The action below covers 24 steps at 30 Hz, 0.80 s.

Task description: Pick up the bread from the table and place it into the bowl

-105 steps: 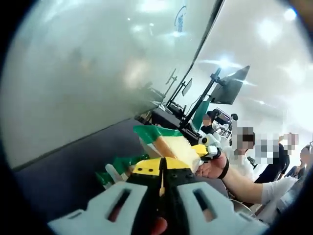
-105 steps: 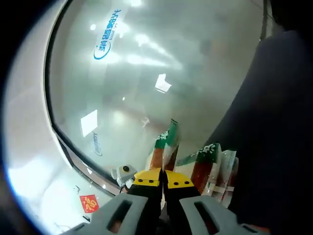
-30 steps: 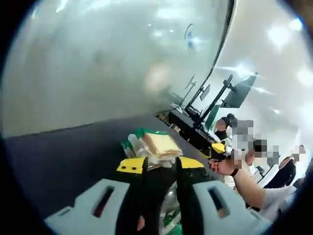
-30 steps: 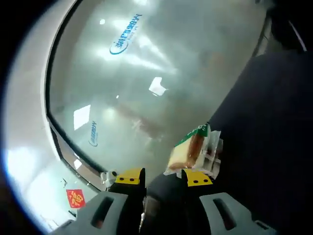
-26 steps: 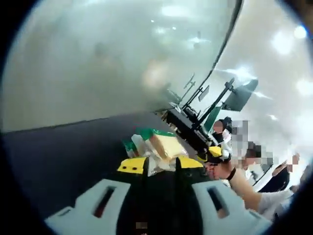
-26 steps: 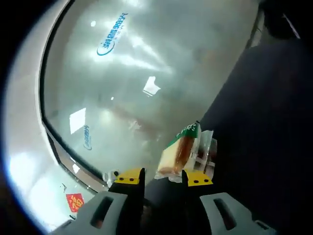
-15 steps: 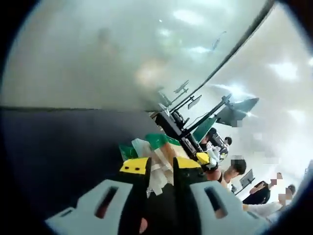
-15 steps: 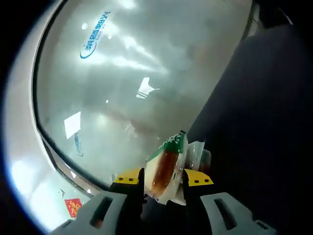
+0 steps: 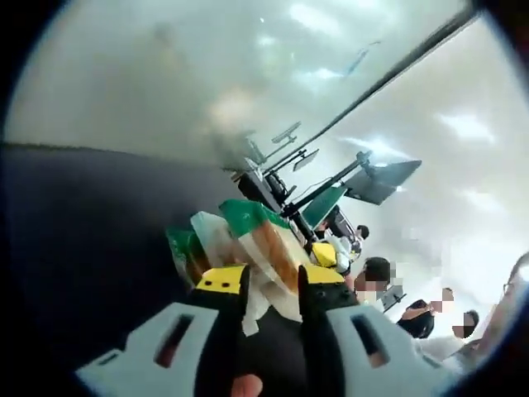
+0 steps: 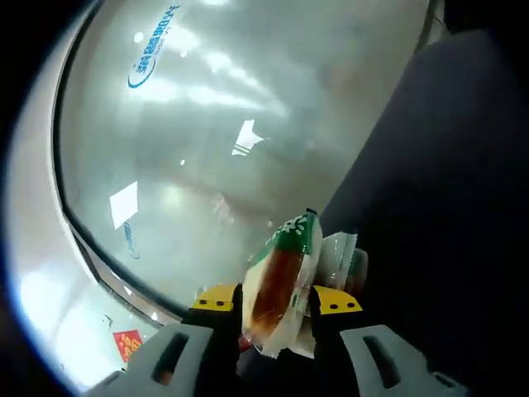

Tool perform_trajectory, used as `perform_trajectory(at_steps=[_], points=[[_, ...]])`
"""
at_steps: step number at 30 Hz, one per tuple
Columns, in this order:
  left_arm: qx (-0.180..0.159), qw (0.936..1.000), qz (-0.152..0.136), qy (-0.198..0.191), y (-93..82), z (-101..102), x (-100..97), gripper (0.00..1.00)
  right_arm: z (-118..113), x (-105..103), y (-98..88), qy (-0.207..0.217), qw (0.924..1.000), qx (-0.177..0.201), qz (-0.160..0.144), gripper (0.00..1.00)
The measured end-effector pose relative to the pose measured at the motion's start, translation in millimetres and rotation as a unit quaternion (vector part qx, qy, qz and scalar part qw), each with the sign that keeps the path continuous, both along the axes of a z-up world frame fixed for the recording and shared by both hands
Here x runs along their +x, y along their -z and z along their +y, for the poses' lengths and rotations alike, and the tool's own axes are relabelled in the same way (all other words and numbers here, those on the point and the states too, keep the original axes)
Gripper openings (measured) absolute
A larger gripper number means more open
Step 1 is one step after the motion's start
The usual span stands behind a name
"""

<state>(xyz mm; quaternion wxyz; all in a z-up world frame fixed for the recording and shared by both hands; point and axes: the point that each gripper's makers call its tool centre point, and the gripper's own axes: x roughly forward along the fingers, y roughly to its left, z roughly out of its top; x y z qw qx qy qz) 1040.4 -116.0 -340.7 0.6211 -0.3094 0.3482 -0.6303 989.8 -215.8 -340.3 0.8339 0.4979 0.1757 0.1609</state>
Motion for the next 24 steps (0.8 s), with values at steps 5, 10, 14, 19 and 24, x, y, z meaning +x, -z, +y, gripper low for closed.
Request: perform_trajectory(at_steps=[5, 10, 14, 19, 24], points=[[0.0, 0.9999, 0.007, -0.013, 4.9, 1.4, 9.9, 0.21, -9.1, -0.2, 3.2, 0.016, 0.9999, 0.005, 0.003, 0.25], [-0.004, 0.9998, 0.014, -0.014, 5.1, -0.2, 5.1, 0.21, -5.1, 3.7, 3.1, 0.009, 0.9999, 0.006, 0.003, 0.18], [-0.015, 0.9997, 0.018, -0.008, -1.7, -2.5, 6.0, 0.11, -5.3, 6.1, 0.3, 0.009, 0.9998, 0.016, 0.001, 0.1], [-0.021, 0.9998, 0.001, -0.004, -8.3, -5.6, 4.5, 0.0, -5.1, 6.5, 0.3, 0.013, 0.9997, 0.02, -0.001, 0.04], [-0.025, 0.9995, -0.008, -0.015, -8.4, -2.6, 5.7, 0.0, 1.5, 2.6, -3.3, -0.005, 0.9995, 0.026, -0.017, 0.01]])
